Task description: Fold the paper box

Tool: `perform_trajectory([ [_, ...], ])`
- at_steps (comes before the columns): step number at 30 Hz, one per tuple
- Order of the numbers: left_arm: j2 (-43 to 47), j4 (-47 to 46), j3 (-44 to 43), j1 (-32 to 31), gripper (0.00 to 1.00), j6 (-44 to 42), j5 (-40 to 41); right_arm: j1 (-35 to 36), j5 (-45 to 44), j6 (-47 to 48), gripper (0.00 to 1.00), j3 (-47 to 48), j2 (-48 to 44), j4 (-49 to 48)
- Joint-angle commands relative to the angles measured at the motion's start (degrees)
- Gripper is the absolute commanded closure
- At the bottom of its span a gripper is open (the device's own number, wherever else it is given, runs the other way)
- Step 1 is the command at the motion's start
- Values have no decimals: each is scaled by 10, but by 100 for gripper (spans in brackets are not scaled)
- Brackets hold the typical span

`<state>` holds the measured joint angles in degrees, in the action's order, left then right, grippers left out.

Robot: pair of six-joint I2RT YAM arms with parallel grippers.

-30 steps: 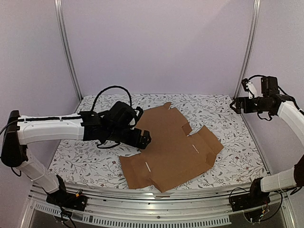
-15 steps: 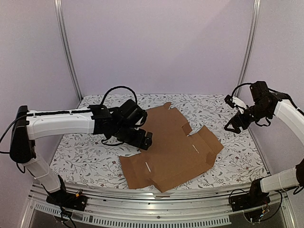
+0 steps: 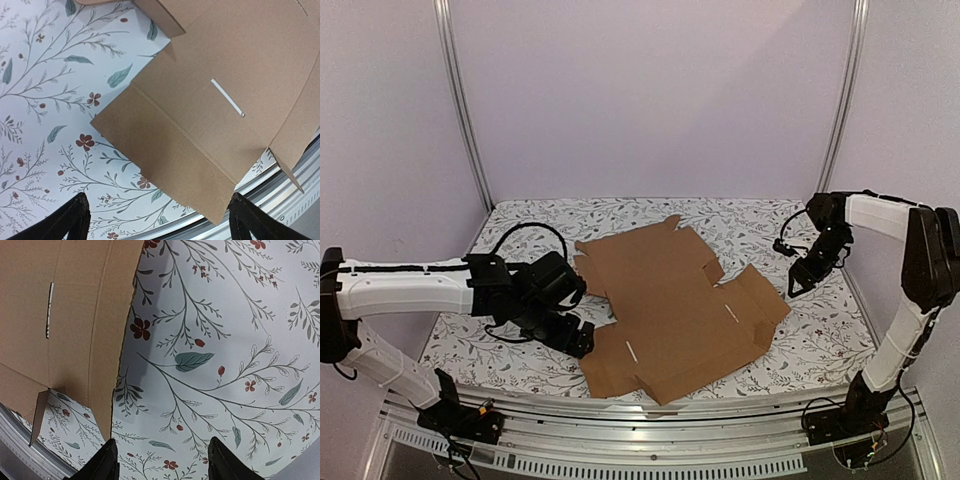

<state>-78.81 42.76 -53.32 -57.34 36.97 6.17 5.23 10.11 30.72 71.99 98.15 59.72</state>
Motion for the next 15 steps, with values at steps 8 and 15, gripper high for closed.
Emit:
perform_trajectory([
  [8, 69, 8, 103, -7, 4, 67, -22, 0, 75, -31, 47, 81, 83, 75],
  [15, 87, -85, 153, -11, 6, 57, -90, 1, 175, -17, 26, 90, 100, 116],
])
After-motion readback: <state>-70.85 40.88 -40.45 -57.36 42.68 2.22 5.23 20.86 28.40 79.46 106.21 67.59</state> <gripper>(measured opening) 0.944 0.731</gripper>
